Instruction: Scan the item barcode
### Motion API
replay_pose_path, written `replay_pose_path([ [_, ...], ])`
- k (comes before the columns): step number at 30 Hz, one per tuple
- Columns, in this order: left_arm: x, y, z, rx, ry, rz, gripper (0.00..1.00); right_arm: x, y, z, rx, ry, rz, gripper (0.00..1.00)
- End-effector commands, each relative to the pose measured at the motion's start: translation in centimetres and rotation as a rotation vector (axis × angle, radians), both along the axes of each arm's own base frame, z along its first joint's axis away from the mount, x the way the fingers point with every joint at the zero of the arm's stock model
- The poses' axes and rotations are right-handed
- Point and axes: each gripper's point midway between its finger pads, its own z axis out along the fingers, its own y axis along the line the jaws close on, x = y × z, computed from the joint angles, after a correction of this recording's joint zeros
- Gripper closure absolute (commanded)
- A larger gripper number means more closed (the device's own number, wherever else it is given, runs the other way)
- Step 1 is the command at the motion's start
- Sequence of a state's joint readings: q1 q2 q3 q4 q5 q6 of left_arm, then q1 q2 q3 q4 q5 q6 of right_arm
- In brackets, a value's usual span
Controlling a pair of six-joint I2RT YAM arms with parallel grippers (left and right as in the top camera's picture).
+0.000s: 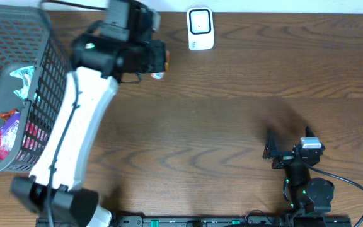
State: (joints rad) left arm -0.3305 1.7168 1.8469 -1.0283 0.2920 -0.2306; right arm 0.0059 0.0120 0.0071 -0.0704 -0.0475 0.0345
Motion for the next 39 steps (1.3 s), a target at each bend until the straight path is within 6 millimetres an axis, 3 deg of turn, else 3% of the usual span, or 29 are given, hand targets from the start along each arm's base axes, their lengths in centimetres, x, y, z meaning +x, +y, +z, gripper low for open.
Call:
replay_pose_path([
  [1,0.1,-1.6,-3.4,0.062,0.062,-0.043,0.92,0.0,-0.2,0.0,0.009,-0.001,-0.013,0.01],
  [8,-0.7,-5.6,-9.5,0.121,0.193,-0.135,0.91,0.0,-0.2,0.0,0.009,-0.001,-0.013,0.01],
  [13,-1.4,-7.6,-13.1,0.158,0.262,-0.183,0.85,0.0,-0.2,0.0,0.009,-0.001,-0.013,0.01],
  [14,-1.5,-7.9,-13.6,0.162,0.271,-0.190,0.79,0.0,-0.2,0.0,0.009,-0.001,-0.013,0.01],
  [18,-2.0,-9.1,-14.6,0.171,0.280,-0.218,0.73,0.0,-0.2,0.0,0.009,-0.001,-0.013,0.01],
  [22,-1.8,-10.0,-13.6,0.154,0.240,-0.231,0.55,0.0,-0.2,0.0,0.009,-0.001,-0.013,0.01],
  [29,-0.9,-9.3,-9.9,0.117,0.157,-0.207,0.55,0.0,-0.2,0.0,0.009,-0.001,-0.013,0.01],
  [36,1.8,-3.3,-5.6,0.190,0.021,-0.041,0.54,0.0,-0.2,0.0,0.009,-0.001,-0.013,0.01],
  [39,2.4,-0.6,-3.1,0.169,-0.028,0.022,0.44,0.0,-0.2,0.0,0.009,-0.001,-0.013,0.01],
])
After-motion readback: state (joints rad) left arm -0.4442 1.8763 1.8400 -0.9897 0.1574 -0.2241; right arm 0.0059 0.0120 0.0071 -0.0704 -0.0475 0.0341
